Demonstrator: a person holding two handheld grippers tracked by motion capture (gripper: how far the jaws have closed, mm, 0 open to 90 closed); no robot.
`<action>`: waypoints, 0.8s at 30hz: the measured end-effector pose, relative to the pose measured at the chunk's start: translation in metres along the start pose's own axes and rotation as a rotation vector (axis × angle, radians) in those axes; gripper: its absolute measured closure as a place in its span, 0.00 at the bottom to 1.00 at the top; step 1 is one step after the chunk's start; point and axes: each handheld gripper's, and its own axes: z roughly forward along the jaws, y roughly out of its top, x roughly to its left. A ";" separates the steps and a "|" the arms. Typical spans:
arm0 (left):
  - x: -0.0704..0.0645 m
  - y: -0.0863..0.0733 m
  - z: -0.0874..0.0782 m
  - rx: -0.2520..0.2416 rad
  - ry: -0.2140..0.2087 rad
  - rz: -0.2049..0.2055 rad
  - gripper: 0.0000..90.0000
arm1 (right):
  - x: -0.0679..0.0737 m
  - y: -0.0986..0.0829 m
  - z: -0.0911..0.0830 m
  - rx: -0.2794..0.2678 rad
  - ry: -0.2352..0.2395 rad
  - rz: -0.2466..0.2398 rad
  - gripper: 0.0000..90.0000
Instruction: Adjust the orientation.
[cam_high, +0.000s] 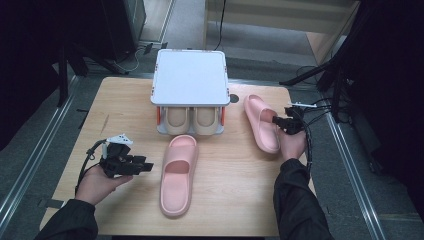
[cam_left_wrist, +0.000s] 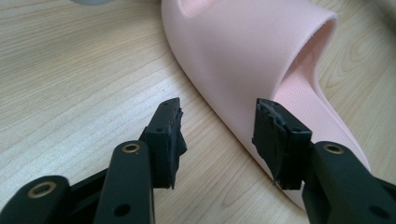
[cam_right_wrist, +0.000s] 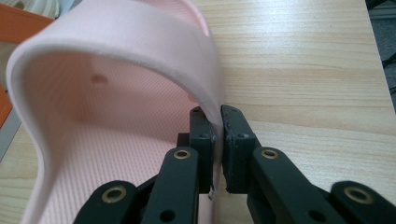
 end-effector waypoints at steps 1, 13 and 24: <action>0.001 0.000 0.000 0.001 0.000 -0.002 0.58 | 0.000 0.000 -0.002 -0.003 0.006 0.006 0.95; 0.003 0.007 0.001 -0.024 -0.030 0.023 0.73 | 0.006 -0.004 -0.032 0.006 -0.018 -0.077 0.95; 0.009 0.015 0.005 0.008 -0.060 0.035 0.94 | 0.020 -0.017 -0.058 -0.009 0.012 -0.102 0.95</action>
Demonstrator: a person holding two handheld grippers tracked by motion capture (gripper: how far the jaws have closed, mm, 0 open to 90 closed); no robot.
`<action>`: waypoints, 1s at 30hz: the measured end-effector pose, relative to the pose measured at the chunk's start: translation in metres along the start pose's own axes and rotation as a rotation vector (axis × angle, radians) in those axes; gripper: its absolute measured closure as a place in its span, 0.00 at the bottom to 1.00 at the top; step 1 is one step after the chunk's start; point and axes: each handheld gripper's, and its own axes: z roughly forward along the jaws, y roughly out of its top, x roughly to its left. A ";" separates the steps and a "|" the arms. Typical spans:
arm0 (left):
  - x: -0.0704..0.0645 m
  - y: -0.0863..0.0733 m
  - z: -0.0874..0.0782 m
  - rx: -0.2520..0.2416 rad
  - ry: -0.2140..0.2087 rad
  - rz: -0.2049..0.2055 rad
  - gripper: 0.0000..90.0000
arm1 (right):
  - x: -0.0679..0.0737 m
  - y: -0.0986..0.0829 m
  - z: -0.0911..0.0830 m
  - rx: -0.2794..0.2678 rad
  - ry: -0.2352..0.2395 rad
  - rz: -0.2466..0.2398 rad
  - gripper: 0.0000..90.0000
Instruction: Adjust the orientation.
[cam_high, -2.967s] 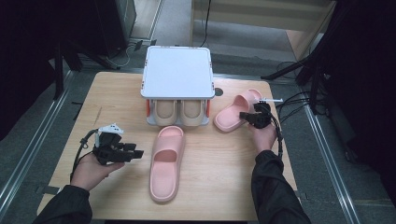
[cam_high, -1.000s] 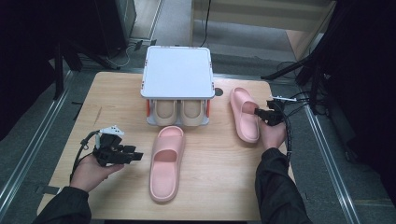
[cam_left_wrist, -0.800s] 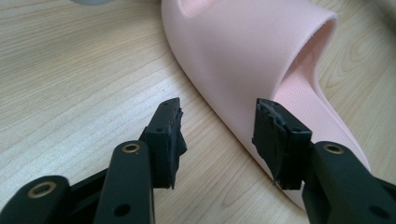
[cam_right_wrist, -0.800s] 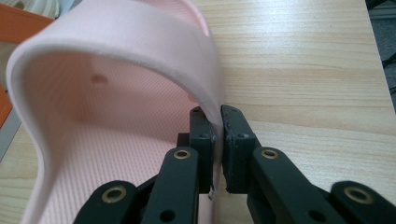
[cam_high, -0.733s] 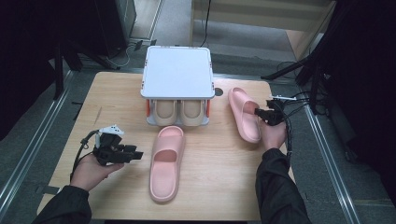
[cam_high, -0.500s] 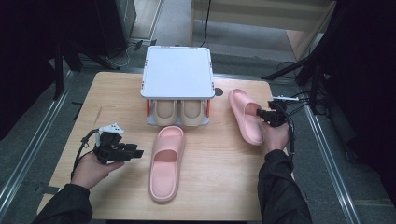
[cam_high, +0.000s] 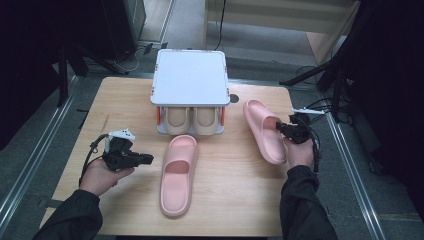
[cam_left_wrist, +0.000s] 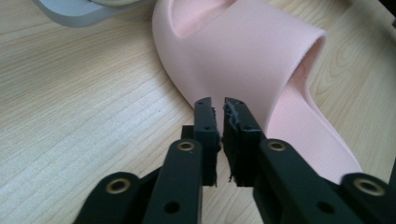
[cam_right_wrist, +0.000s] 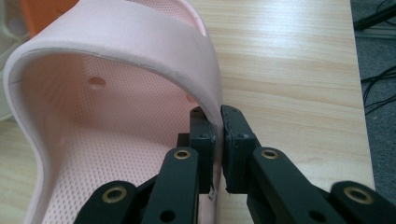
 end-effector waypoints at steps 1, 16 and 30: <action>0.001 0.001 0.000 -0.002 0.004 0.001 0.94 | 0.002 -0.002 -0.002 0.001 -0.002 -0.003 0.95; 0.001 0.014 0.008 -0.008 0.016 0.020 0.94 | 0.026 -0.030 -0.029 0.005 0.075 -0.031 0.95; -0.001 0.021 0.017 0.006 0.007 0.054 0.94 | 0.077 -0.053 -0.036 0.039 0.154 -0.149 0.95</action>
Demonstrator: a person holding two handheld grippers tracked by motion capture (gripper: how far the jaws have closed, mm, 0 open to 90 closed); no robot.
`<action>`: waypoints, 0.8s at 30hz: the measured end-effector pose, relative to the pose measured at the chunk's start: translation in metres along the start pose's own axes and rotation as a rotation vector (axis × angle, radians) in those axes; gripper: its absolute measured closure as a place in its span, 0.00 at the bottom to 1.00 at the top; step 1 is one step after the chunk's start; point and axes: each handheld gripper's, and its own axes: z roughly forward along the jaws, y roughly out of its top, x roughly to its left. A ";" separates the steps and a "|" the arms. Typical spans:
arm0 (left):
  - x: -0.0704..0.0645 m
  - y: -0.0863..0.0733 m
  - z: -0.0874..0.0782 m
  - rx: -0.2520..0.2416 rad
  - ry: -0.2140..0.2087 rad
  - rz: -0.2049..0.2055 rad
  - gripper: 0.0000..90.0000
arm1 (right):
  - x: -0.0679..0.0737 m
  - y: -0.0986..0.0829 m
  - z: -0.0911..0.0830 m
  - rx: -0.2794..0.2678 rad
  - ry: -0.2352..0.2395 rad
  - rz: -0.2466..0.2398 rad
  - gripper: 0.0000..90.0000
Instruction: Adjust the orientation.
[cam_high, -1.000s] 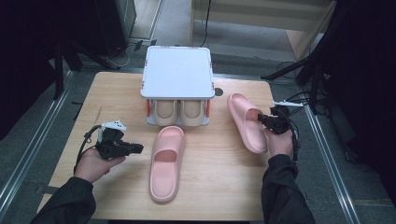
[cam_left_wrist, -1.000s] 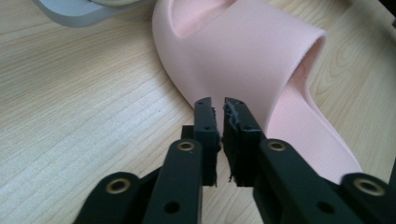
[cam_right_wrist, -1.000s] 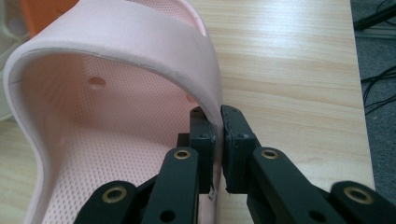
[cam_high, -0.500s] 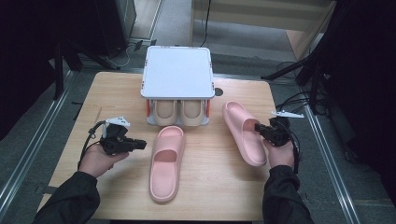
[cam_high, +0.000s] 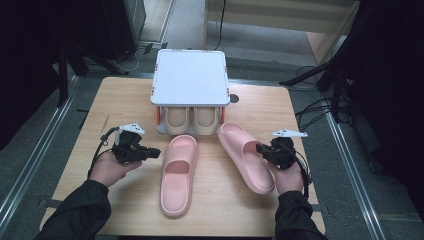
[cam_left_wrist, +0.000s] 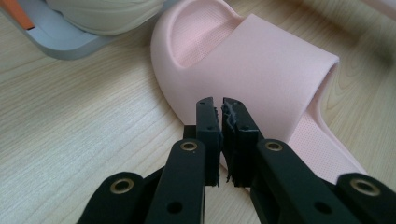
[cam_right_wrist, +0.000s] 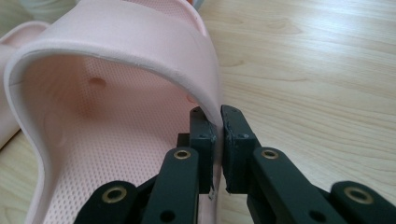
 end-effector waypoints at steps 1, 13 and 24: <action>0.000 0.000 0.001 0.004 -0.001 0.005 0.94 | 0.006 -0.002 0.001 0.009 0.004 -0.009 0.94; -0.001 0.000 0.004 0.011 0.002 0.015 0.92 | 0.025 -0.009 0.025 0.102 0.030 -0.070 0.94; -0.003 0.000 0.011 0.036 -0.006 0.025 0.90 | 0.040 -0.012 0.033 0.114 0.012 -0.108 0.91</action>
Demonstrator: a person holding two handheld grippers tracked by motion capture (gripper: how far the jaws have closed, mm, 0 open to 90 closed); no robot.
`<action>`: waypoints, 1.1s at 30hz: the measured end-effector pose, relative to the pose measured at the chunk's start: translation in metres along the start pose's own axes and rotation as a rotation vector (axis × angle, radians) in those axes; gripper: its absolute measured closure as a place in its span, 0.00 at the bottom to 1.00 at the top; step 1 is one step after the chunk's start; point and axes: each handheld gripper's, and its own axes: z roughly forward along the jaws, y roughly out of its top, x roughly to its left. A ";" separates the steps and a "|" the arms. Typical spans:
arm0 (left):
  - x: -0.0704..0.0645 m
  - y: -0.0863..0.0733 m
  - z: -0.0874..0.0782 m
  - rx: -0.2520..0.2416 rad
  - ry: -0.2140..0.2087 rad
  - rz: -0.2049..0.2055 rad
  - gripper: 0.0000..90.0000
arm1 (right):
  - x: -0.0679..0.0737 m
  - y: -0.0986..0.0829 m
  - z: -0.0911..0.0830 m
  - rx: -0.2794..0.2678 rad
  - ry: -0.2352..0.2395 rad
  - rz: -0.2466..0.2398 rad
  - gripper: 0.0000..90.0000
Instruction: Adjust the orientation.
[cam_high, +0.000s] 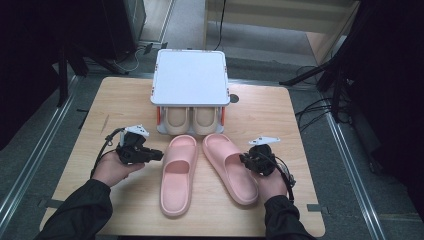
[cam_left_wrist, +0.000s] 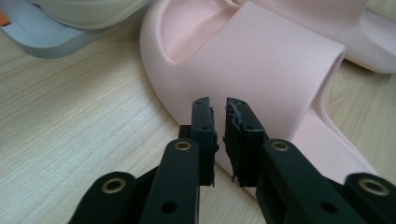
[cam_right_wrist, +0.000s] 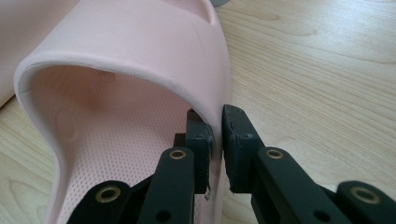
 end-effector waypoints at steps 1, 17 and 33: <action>0.000 0.000 0.000 0.000 0.000 0.000 0.90 | 0.001 0.000 0.000 0.000 0.002 0.003 0.91; 0.000 -0.001 0.001 0.008 0.005 0.008 0.88 | 0.022 -0.003 -0.006 -0.010 0.080 -0.019 0.76; 0.004 -0.005 0.004 0.021 0.011 -0.003 0.88 | -0.010 -0.006 -0.014 -0.050 0.104 0.032 0.96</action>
